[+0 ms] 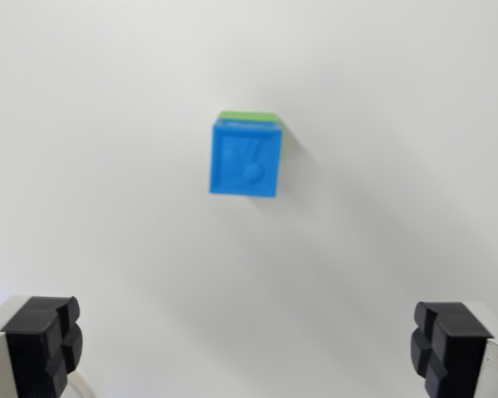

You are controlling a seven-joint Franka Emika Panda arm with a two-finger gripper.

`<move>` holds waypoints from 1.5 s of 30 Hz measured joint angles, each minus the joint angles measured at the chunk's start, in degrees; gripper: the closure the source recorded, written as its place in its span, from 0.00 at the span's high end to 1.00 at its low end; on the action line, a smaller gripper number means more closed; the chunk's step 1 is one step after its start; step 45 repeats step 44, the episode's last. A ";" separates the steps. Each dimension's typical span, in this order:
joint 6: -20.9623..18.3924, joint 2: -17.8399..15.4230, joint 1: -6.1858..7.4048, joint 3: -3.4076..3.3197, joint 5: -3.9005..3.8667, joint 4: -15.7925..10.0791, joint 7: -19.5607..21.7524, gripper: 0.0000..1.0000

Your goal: Stack cube

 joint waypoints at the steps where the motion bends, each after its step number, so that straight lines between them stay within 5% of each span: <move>1: -0.45 -0.16 0.00 -0.01 0.00 0.30 0.00 1.00; 18: -5.22 -1.54 0.00 -0.14 0.00 3.67 -0.04 1.00; 45: -5.41 -1.51 0.00 -0.15 0.00 3.80 -0.04 1.00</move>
